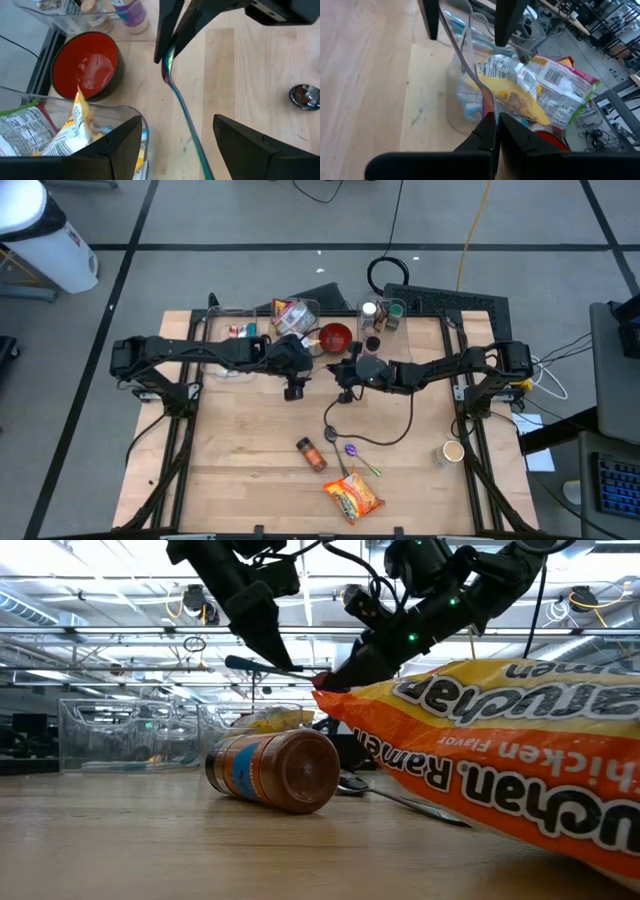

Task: Pick & Place Food Item
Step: Put the green spoon into the left transparent bin

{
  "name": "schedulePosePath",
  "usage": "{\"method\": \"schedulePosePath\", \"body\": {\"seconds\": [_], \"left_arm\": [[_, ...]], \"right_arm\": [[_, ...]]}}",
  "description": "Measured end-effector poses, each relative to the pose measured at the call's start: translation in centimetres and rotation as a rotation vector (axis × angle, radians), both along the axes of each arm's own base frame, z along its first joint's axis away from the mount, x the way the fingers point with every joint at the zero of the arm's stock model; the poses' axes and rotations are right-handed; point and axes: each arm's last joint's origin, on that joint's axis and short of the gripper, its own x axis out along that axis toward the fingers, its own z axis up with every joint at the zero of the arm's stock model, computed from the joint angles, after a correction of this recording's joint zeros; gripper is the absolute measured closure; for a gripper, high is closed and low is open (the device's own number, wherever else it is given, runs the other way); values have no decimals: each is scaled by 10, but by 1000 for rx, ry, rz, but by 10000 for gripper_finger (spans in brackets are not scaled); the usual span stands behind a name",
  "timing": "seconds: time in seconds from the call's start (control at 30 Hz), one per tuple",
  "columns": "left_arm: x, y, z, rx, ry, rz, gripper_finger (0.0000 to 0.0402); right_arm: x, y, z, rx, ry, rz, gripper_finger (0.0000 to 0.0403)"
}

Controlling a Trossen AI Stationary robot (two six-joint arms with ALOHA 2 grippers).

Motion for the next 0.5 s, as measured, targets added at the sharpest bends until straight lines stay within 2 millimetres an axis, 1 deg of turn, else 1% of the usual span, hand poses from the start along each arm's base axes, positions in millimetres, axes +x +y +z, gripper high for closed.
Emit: {"method": "schedulePosePath", "body": {"seconds": [0.37, 0.5], "left_arm": [[-1, 4, 0, 0, 7, 18, 152], [-1, 5, 0, 29, 11, 43, 172]], "right_arm": [[1, 0, 4, -1, -43, 2, 403], [1, 0, 4, 3, -46, -1, 403]]}}
